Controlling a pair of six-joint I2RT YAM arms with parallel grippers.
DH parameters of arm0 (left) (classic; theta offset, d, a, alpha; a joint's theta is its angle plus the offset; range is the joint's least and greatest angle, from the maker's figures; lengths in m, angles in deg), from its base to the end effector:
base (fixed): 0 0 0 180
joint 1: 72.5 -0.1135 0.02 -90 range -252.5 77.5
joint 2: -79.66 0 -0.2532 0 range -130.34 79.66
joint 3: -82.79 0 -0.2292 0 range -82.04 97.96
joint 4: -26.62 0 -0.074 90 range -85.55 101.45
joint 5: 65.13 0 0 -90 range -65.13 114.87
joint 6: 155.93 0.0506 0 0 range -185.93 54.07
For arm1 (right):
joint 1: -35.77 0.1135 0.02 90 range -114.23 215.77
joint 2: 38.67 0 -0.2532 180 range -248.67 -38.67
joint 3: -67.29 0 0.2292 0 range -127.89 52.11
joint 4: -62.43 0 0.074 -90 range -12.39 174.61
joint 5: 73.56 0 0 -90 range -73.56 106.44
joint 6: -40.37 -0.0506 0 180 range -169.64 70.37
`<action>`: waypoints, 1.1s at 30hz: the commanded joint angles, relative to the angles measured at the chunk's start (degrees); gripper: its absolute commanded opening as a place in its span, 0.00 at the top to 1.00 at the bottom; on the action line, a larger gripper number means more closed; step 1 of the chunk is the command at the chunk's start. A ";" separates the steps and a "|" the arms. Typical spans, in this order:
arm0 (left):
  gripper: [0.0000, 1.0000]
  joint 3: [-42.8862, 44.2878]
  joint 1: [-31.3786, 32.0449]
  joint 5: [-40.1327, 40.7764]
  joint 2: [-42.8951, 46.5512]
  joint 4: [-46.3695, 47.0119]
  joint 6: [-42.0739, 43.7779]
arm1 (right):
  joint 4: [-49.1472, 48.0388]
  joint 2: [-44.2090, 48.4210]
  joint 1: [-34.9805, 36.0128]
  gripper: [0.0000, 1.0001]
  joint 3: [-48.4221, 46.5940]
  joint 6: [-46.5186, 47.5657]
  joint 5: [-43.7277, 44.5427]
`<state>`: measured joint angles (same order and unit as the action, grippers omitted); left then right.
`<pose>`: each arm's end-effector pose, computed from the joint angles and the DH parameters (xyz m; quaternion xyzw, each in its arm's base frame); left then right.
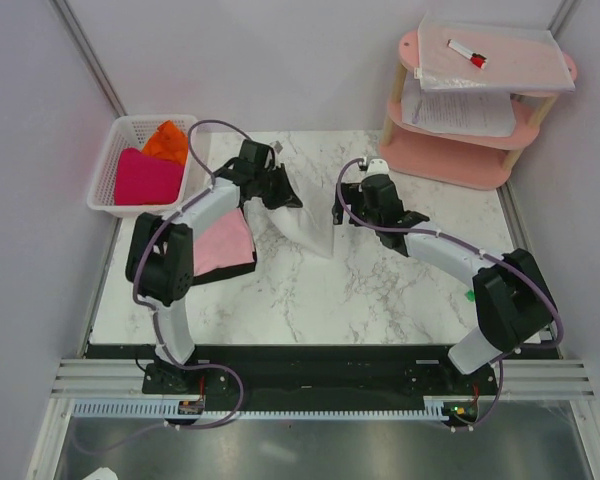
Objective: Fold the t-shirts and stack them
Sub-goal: Put the neatly folded tshirt into the corner of the board with the left arm
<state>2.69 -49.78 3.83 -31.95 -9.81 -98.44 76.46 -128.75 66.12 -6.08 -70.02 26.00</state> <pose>0.3791 -0.1784 0.2121 -0.0134 0.9205 -0.3139 0.2322 0.3031 0.1678 0.2375 -0.0342 0.8665 0.1456 0.4762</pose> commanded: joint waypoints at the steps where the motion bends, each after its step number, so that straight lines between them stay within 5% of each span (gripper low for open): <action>1: 0.98 -1.05 -3.47 1.00 9.21 -3.62 2.98 | -1.23 -1.85 -0.20 0.02 1.33 -1.50 -0.15; 21: 0.98 -25.04 -20.25 7.41 36.36 -3.27 0.52 | -4.65 -8.88 -0.11 0.02 2.56 -3.61 -7.80; 33: 0.98 -31.81 -28.78 11.28 38.58 -0.54 0.78 | -5.44 -12.04 0.33 0.02 1.68 -3.79 -11.23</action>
<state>-27.49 -76.35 13.05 6.28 -14.26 -97.66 73.64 -139.97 66.03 -4.05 -73.40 17.26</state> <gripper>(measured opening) 0.092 0.982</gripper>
